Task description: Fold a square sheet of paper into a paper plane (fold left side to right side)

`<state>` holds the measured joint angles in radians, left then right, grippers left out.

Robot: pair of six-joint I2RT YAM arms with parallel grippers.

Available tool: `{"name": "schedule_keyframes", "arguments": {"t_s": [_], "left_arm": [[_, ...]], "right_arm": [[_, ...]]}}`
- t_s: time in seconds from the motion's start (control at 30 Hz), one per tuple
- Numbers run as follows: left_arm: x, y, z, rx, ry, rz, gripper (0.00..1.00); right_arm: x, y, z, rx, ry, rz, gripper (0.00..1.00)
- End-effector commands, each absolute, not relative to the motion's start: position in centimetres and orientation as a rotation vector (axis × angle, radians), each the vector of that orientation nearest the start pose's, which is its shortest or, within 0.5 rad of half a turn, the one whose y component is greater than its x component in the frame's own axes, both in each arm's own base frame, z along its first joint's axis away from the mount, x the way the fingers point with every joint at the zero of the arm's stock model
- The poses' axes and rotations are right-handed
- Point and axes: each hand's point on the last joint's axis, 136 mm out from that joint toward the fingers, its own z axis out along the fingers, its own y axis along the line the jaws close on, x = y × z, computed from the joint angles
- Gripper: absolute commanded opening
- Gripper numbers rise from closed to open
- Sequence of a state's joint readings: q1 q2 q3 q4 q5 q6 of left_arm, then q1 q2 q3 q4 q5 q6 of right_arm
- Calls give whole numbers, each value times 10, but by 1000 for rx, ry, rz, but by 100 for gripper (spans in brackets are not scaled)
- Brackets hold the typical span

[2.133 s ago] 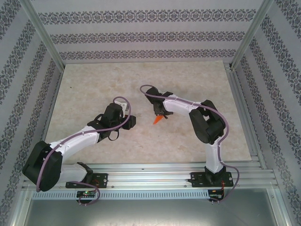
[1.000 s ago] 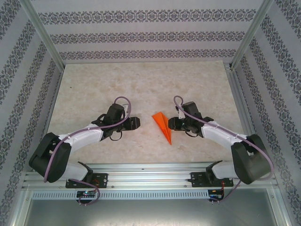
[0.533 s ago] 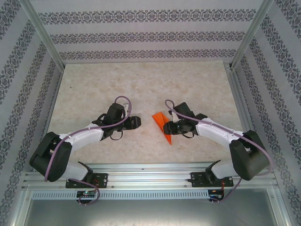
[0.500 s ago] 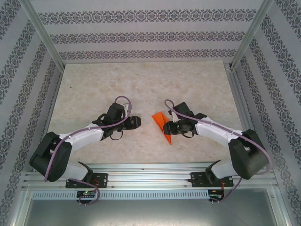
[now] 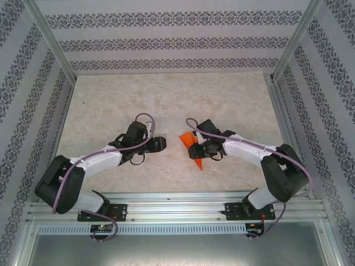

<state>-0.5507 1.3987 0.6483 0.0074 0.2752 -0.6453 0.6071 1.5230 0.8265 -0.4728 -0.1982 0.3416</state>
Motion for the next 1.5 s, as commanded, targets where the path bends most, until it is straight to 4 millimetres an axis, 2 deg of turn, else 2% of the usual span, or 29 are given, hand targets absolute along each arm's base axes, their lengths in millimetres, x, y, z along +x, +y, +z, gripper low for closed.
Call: {"name": "schedule_keyframes", "arguments": {"t_s": [0.0,0.17,0.37,0.53,0.6,0.67,0.77,0.83,0.97,1.03,1.07,1.23,1.33,1.47], "left_arm": [[297,-235,101,43,2417,-894,58],[296,-234,102,45,2417,-886,59],[296,-231,104,44,2413,-867,59],[293,-217,115,34,2382,-805,61],[291,-210,120,32,2366,-769,63],[288,-202,126,28,2354,-730,66],[285,-187,137,17,2324,-659,73],[282,-176,146,6,2300,-610,78],[276,-154,159,-25,2260,-519,87],[272,-141,165,-56,2224,-478,97],[270,-136,167,-69,2209,-462,100],[258,-115,169,-100,2180,-393,100],[252,-108,167,-106,2184,-367,100],[248,-104,166,-110,2186,-360,100]], "right_arm": [[256,216,45,-459,2788,452,41],[256,215,39,-467,2806,415,30],[252,215,28,-502,2841,357,25],[250,217,19,-529,2870,303,20],[251,217,21,-532,2877,293,16],[257,219,32,-525,2856,310,11],[281,217,63,-485,2782,335,6],[304,210,81,-464,2750,319,5],[354,194,99,-425,2714,248,5],[385,186,104,-387,2698,202,5],[398,184,105,-374,2695,187,5],[459,175,100,-312,2707,101,5],[485,178,89,-272,2715,144,5],[509,176,70,-246,2737,171,5]]}}
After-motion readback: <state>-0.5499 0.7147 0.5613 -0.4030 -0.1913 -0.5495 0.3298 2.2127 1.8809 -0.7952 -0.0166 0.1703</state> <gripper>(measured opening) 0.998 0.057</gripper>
